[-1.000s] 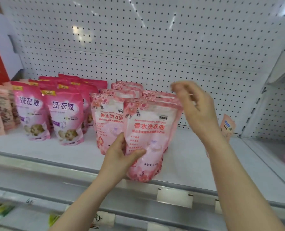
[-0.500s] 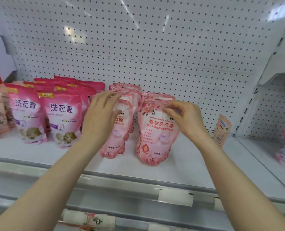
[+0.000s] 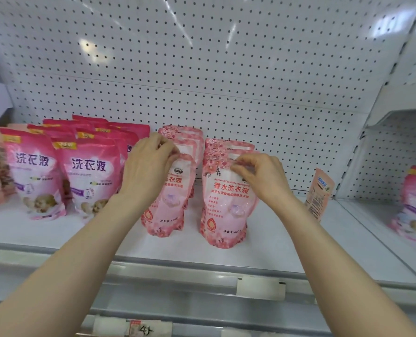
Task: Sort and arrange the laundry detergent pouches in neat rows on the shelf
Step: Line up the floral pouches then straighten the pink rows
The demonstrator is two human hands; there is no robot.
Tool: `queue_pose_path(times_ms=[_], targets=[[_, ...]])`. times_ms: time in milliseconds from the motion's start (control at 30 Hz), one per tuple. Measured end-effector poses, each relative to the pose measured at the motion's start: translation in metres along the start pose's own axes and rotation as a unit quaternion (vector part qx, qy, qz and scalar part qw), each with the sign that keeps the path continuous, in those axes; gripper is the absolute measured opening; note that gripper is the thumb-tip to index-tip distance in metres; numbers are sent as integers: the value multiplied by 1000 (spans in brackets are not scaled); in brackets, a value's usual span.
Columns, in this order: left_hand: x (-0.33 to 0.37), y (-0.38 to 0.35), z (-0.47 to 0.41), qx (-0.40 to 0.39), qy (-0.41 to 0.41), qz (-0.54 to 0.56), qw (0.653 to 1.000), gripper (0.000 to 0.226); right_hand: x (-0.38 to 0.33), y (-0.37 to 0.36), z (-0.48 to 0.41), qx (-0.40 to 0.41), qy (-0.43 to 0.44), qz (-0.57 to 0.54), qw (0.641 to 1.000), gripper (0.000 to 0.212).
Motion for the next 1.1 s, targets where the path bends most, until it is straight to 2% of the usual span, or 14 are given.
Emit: queue_pose_path(times_ms=[167,233,300,367,433,500,567,633,733,867,933,967,1033,1100], targets=[[-1,2,3,-1,-6,9,1000,16,-3,1,2,-10,-2,25,1000,18],[-2,1,3,-8,-8,11,1000,17,-5,4,3,-2,-3,22,1000,31],[-4,1,2,-14,-6,11,1000,18,-8,16,-3,45,-4,-5,999,41],[-4,2,0,-16,-10,11,1000,18,-6,31,-18,75,3,-27,997,28],[-4,4,-4,-16,-17,9,1000,19,-3,40,-38,2,8,1,1000,15],[-3,4,-9,-20,-17,8,1000,20,0,34,-57,-138,-10,28,990,19],[-5,2,-13,-32,-8,8,999,21,1,21,-70,-216,-22,48,975,13],[-6,0,-15,-38,2,12,999,22,6,8,-82,-204,-16,74,976,35],[-4,-1,-18,-39,6,12,999,22,17,-1,-90,-160,-21,104,981,46],[-5,-3,-20,-48,-5,15,999,25,23,3,-95,-175,-13,24,984,38],[-7,-3,-22,-50,-18,15,998,26,26,13,-103,-121,-6,-46,992,22],[-8,-4,-22,-51,-24,15,998,26,29,16,-110,-105,6,-41,994,18],[-9,-6,-22,-59,-32,13,998,25,36,12,-121,-161,16,25,986,30],[-10,-7,-20,-66,-32,10,997,22,43,-3,-131,-225,5,81,971,20]])
Point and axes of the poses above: each hand's wrist, its own z-axis away from the middle knuckle, its own y-axis out of the back of the hand, x = y × z, the point moved 2 cm from there along -z, towards the middle knuckle, and after that the axes turned 5 degrees about y, right-handed, at the moved point
